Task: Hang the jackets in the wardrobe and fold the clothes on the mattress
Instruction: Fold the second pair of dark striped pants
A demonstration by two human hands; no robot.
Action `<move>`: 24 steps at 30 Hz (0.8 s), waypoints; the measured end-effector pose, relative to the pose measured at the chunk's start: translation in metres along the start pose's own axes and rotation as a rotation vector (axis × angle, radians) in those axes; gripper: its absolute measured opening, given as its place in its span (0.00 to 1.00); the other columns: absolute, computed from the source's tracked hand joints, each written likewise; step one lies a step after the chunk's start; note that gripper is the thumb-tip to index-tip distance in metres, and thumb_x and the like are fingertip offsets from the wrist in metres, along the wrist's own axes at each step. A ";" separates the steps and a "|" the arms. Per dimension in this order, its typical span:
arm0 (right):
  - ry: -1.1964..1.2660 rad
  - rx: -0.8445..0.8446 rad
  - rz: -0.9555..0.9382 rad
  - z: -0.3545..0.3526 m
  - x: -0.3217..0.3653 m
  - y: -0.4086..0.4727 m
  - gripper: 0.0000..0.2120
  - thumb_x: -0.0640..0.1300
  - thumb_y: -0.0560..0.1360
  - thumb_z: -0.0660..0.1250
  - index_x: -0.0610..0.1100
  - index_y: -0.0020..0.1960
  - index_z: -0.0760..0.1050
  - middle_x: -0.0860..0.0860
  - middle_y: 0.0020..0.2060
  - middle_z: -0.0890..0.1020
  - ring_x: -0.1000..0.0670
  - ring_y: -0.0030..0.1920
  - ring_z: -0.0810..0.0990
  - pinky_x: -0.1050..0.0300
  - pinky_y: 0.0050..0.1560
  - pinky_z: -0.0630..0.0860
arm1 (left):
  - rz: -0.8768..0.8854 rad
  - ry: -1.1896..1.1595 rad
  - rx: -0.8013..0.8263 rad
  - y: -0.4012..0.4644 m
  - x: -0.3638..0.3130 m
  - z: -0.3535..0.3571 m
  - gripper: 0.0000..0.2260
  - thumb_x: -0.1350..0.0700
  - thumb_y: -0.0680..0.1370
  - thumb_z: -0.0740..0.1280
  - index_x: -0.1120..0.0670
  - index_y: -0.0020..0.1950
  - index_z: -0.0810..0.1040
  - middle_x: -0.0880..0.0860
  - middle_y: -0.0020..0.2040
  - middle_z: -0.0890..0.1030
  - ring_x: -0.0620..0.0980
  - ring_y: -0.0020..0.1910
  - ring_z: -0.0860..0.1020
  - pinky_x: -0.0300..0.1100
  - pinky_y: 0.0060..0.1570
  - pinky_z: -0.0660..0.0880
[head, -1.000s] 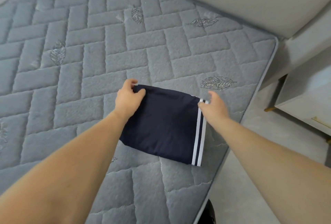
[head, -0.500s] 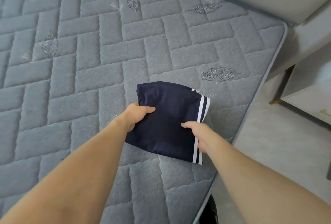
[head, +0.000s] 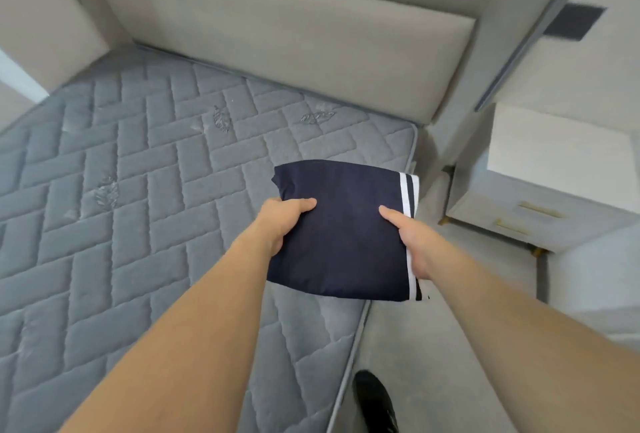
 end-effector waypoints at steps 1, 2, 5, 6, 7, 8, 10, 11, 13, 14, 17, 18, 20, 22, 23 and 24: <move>0.035 -0.009 -0.025 -0.012 0.012 -0.026 0.15 0.52 0.75 0.71 0.44 0.57 0.81 0.46 0.47 0.86 0.45 0.47 0.85 0.52 0.42 0.80 | 0.036 -0.011 0.022 -0.024 -0.017 0.010 0.19 0.51 0.74 0.74 0.57 0.61 0.76 0.55 0.50 0.83 0.53 0.44 0.82 0.43 0.35 0.75; 0.063 -0.023 -0.045 -0.024 0.022 -0.050 0.14 0.51 0.76 0.70 0.43 0.57 0.80 0.45 0.47 0.86 0.45 0.45 0.85 0.54 0.39 0.79 | 0.071 -0.020 0.044 -0.047 -0.033 0.020 0.18 0.50 0.75 0.73 0.56 0.61 0.77 0.54 0.49 0.84 0.52 0.43 0.82 0.41 0.33 0.75; 0.116 -0.069 -0.098 -0.062 0.042 -0.122 0.11 0.49 0.78 0.67 0.43 0.57 0.79 0.47 0.45 0.87 0.47 0.42 0.85 0.54 0.37 0.78 | 0.140 -0.025 0.127 -0.116 -0.067 0.048 0.17 0.48 0.74 0.72 0.55 0.60 0.79 0.54 0.48 0.85 0.53 0.43 0.83 0.42 0.35 0.76; 0.127 -0.081 -0.126 -0.075 0.049 -0.145 0.10 0.48 0.79 0.67 0.43 0.56 0.79 0.47 0.43 0.87 0.47 0.41 0.85 0.53 0.38 0.78 | 0.160 -0.016 0.155 -0.136 -0.076 0.057 0.17 0.48 0.75 0.72 0.55 0.60 0.79 0.54 0.49 0.85 0.53 0.45 0.83 0.42 0.36 0.76; 0.133 -0.096 -0.152 -0.088 0.055 -0.168 0.09 0.47 0.79 0.67 0.43 0.55 0.79 0.48 0.42 0.87 0.47 0.42 0.85 0.52 0.39 0.78 | 0.180 -0.006 0.176 -0.155 -0.086 0.066 0.17 0.48 0.75 0.72 0.54 0.60 0.79 0.53 0.50 0.84 0.53 0.46 0.83 0.43 0.38 0.76; 0.138 -0.114 -0.175 -0.101 0.061 -0.189 0.09 0.46 0.79 0.66 0.42 0.55 0.79 0.48 0.41 0.87 0.47 0.42 0.85 0.51 0.40 0.78 | 0.201 0.012 0.196 -0.173 -0.095 0.076 0.17 0.48 0.75 0.72 0.54 0.60 0.79 0.53 0.50 0.84 0.53 0.48 0.82 0.44 0.39 0.76; 0.146 -0.169 -0.218 -0.127 0.070 -0.232 0.09 0.44 0.79 0.67 0.41 0.56 0.78 0.47 0.43 0.87 0.45 0.45 0.85 0.49 0.42 0.79 | 0.248 0.046 0.238 -0.209 -0.113 0.100 0.19 0.48 0.75 0.72 0.54 0.62 0.78 0.52 0.52 0.83 0.53 0.49 0.82 0.45 0.41 0.76; 0.161 -0.201 -0.243 -0.142 0.074 -0.252 0.09 0.44 0.78 0.67 0.41 0.56 0.78 0.46 0.44 0.87 0.45 0.45 0.85 0.48 0.43 0.80 | 0.275 0.061 0.261 -0.228 -0.122 0.113 0.19 0.48 0.75 0.72 0.55 0.62 0.78 0.52 0.52 0.83 0.53 0.49 0.82 0.44 0.41 0.76; 0.195 -0.259 -0.297 -0.174 0.083 -0.293 0.10 0.44 0.78 0.68 0.41 0.57 0.78 0.46 0.45 0.86 0.44 0.45 0.85 0.49 0.41 0.80 | 0.325 0.091 0.319 -0.266 -0.141 0.141 0.19 0.48 0.74 0.72 0.55 0.62 0.78 0.52 0.52 0.84 0.53 0.49 0.82 0.45 0.41 0.76; 0.211 -0.279 -0.327 -0.191 0.088 -0.314 0.09 0.43 0.78 0.68 0.41 0.56 0.78 0.46 0.45 0.86 0.45 0.44 0.86 0.49 0.40 0.80 | 0.348 0.110 0.349 -0.283 -0.150 0.155 0.20 0.48 0.74 0.72 0.55 0.63 0.78 0.52 0.52 0.84 0.53 0.49 0.82 0.45 0.42 0.76; 0.257 -0.328 -0.423 -0.242 0.102 -0.373 0.10 0.43 0.78 0.68 0.41 0.57 0.78 0.45 0.46 0.86 0.44 0.45 0.86 0.49 0.43 0.81 | 0.418 0.144 0.428 -0.336 -0.175 0.200 0.21 0.47 0.74 0.73 0.55 0.63 0.77 0.53 0.54 0.84 0.55 0.50 0.82 0.46 0.42 0.76; 0.273 -0.352 -0.455 -0.261 0.105 -0.393 0.10 0.43 0.78 0.68 0.41 0.57 0.78 0.45 0.46 0.86 0.43 0.47 0.86 0.48 0.46 0.81 | 0.440 0.147 0.457 -0.354 -0.182 0.217 0.21 0.48 0.74 0.73 0.56 0.64 0.77 0.53 0.54 0.84 0.55 0.50 0.82 0.45 0.41 0.75; 0.303 -0.402 -0.511 -0.298 0.108 -0.431 0.11 0.43 0.77 0.68 0.40 0.57 0.78 0.44 0.47 0.86 0.42 0.48 0.85 0.46 0.49 0.81 | 0.478 0.153 0.507 -0.390 -0.193 0.256 0.21 0.48 0.74 0.73 0.55 0.64 0.77 0.53 0.54 0.84 0.55 0.51 0.82 0.46 0.43 0.76; 0.337 -0.443 -0.553 -0.338 0.107 -0.470 0.11 0.43 0.77 0.68 0.40 0.58 0.78 0.44 0.47 0.86 0.42 0.49 0.85 0.45 0.50 0.81 | 0.514 0.171 0.551 -0.427 -0.201 0.298 0.21 0.48 0.73 0.73 0.55 0.63 0.78 0.53 0.53 0.84 0.55 0.51 0.82 0.47 0.45 0.76; 0.356 -0.464 -0.571 -0.359 0.104 -0.489 0.12 0.43 0.77 0.68 0.40 0.59 0.78 0.43 0.48 0.86 0.42 0.49 0.85 0.46 0.48 0.81 | 0.530 0.190 0.578 -0.446 -0.203 0.320 0.21 0.48 0.73 0.73 0.55 0.63 0.78 0.53 0.53 0.84 0.55 0.51 0.82 0.48 0.47 0.76; 0.378 -0.484 -0.588 -0.380 0.100 -0.509 0.12 0.43 0.77 0.67 0.40 0.59 0.78 0.43 0.48 0.86 0.42 0.48 0.85 0.46 0.47 0.81 | 0.545 0.212 0.610 -0.467 -0.204 0.342 0.21 0.48 0.73 0.73 0.55 0.62 0.78 0.52 0.53 0.84 0.54 0.51 0.82 0.48 0.48 0.76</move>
Point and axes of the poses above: each hand's wrist, its own y-axis towards the middle knuckle, its own z-axis out of the palm, x = y × z, the point moved 5 cm from there along y, towards the middle knuckle
